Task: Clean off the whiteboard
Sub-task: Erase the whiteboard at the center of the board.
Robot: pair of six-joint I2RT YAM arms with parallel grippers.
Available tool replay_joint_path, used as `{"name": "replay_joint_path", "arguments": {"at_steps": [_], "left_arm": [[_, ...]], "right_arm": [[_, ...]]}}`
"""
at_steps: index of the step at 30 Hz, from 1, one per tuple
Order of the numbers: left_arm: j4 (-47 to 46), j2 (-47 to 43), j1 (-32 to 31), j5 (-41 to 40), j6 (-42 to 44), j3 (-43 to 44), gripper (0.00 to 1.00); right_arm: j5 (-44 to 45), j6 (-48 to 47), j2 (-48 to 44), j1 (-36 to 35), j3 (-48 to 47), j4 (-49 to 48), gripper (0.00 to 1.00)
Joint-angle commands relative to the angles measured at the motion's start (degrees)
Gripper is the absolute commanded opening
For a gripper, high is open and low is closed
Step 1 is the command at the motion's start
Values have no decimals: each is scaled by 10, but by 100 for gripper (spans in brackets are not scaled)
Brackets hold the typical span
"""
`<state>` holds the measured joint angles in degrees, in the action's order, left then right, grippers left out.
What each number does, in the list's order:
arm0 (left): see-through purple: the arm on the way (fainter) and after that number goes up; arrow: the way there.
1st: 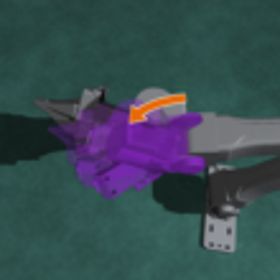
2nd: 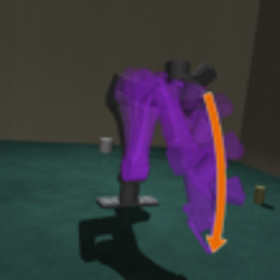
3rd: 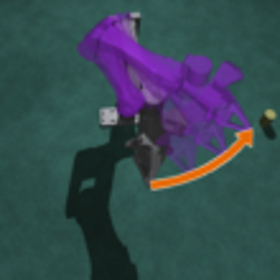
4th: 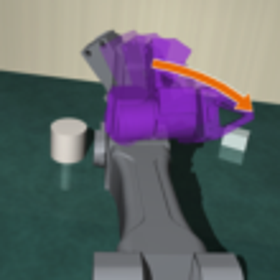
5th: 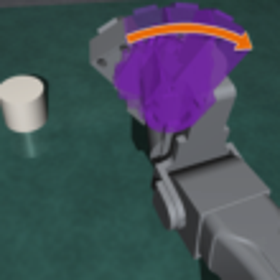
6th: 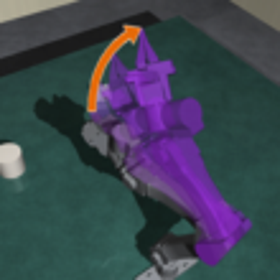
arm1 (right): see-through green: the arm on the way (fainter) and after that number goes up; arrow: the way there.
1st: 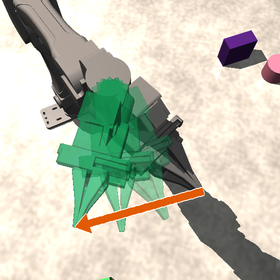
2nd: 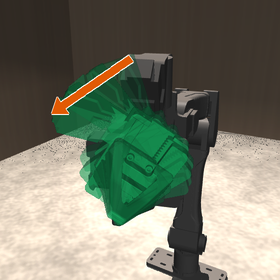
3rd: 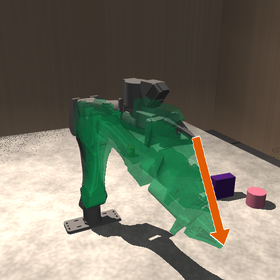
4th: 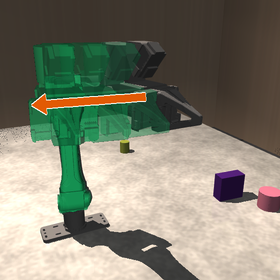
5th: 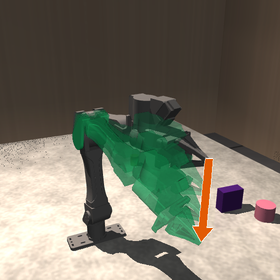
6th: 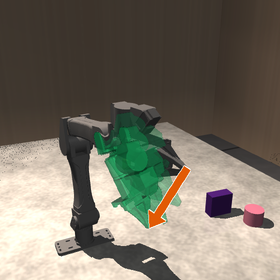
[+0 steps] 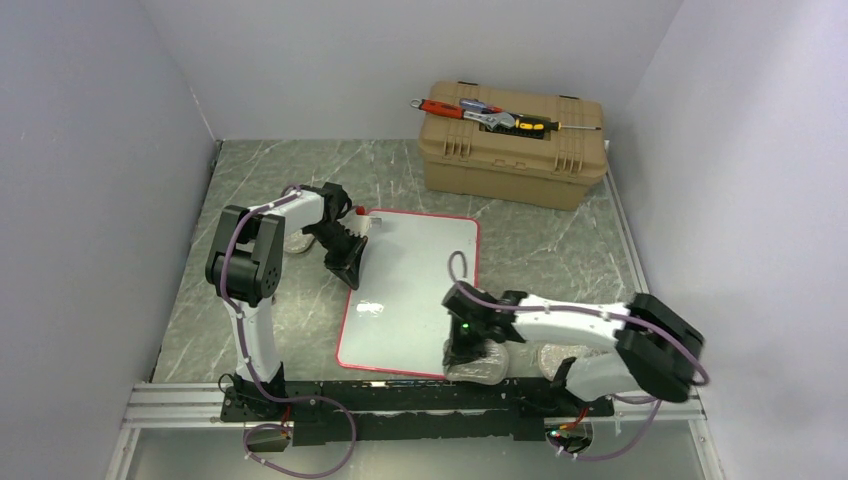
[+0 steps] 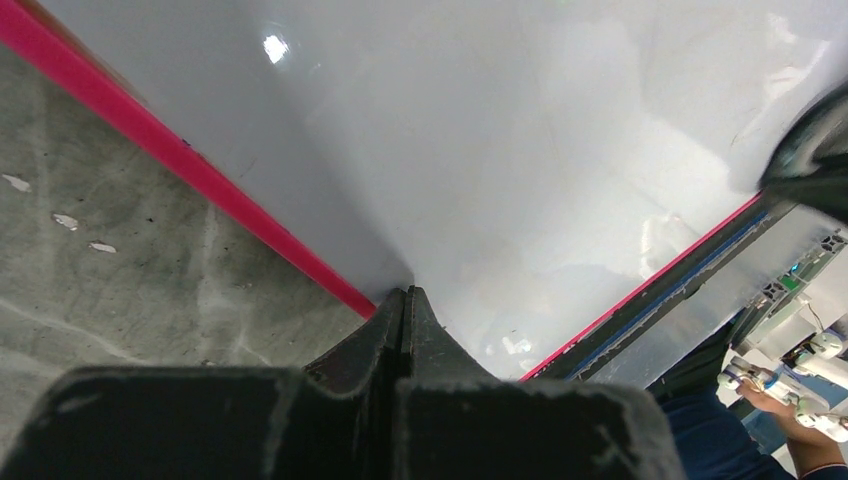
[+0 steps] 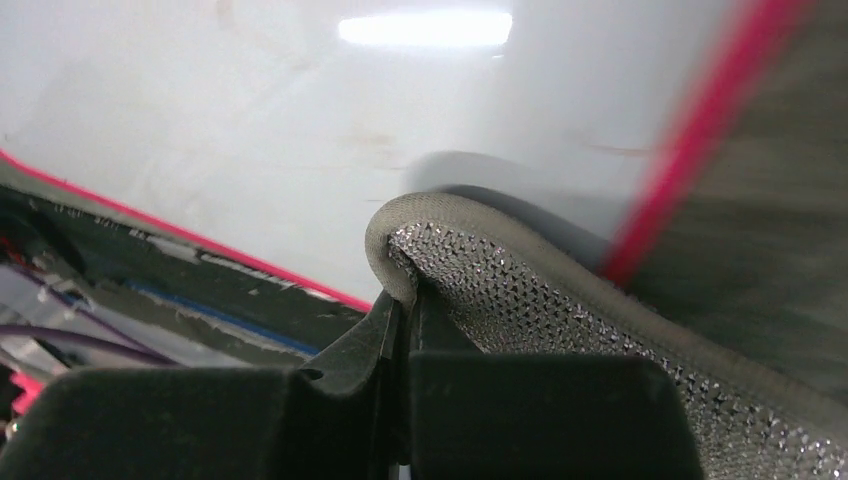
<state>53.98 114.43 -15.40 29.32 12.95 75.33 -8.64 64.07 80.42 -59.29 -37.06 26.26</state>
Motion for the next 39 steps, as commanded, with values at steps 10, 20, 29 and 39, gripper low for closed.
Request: {"name": "replay_joint_path", "arguments": {"at_steps": [10, 20, 29, 39], "left_arm": [[-53, 8, 6, -61, 37, -23, 4], [-50, 1, 7, -61, 43, -28, 4], [-52, 4, 9, -59, 43, -32, 4], [-47, -1, 9, -60, 44, -29, 4]], "right_arm": [[35, 8, 74, -54, 45, -117, 0], [84, -25, -23, 32, 42, 30, 0], [89, -14, -34, 31, 73, 24, 0], [12, -77, 278, -60, -178, -113, 0]]}}
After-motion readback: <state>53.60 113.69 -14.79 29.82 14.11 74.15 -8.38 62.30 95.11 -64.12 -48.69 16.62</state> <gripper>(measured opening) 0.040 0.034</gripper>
